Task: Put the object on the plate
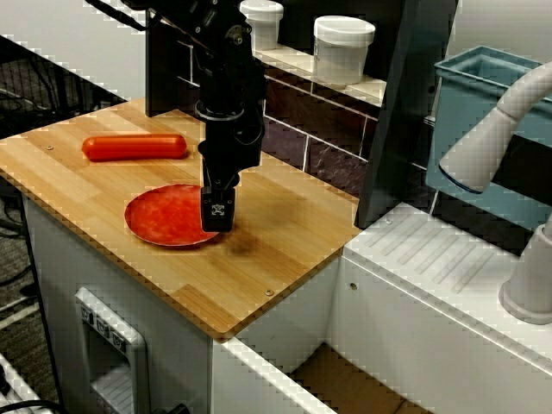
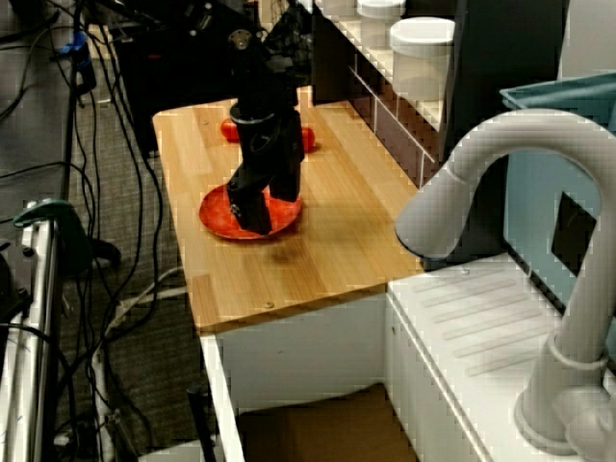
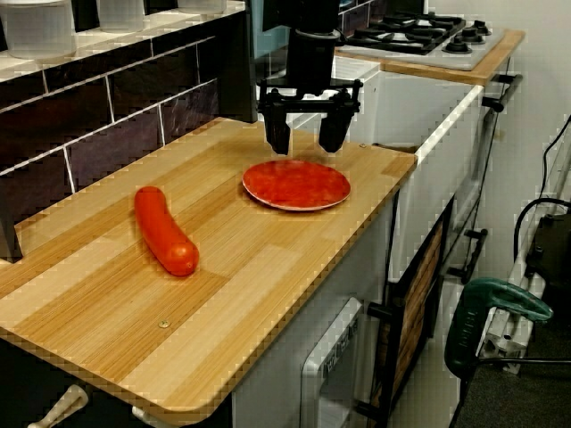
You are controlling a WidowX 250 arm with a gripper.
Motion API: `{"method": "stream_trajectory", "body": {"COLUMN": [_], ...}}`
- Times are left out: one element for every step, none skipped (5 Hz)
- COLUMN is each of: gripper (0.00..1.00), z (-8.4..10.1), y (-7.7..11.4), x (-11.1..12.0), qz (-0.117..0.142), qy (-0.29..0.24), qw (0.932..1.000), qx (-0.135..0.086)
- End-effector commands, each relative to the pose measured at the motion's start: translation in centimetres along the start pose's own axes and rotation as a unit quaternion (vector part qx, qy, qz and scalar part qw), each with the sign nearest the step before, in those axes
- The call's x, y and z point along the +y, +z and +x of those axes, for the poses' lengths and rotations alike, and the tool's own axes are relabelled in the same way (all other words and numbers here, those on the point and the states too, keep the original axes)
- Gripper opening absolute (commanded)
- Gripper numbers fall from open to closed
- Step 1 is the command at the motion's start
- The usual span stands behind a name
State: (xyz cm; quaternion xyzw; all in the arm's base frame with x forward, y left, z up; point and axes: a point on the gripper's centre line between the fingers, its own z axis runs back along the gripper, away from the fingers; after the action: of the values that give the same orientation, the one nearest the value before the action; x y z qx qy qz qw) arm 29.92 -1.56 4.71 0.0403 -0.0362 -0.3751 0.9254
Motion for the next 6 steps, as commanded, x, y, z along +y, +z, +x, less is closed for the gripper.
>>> {"method": "stream_trajectory", "body": {"gripper": [1.0,1.0,1.0,1.0,1.0,1.0], "z": [0.0,0.0,-1.6,-4.3,-7.2,-8.4], "y": [0.0,2.0,4.9,7.5,8.2,6.5], "x": [0.0,1.3,4.2,7.4,11.4,14.0], "qz": [0.0,0.0,-0.006,0.005,0.04,0.041], "qy": [0.0,0.001,0.028,0.062,0.098,0.129], "qw": [1.0,0.9999,0.9986,0.9952,0.9893,0.9853], "qx": [0.0,-0.017,-0.045,-0.076,-0.1,-0.104]}}
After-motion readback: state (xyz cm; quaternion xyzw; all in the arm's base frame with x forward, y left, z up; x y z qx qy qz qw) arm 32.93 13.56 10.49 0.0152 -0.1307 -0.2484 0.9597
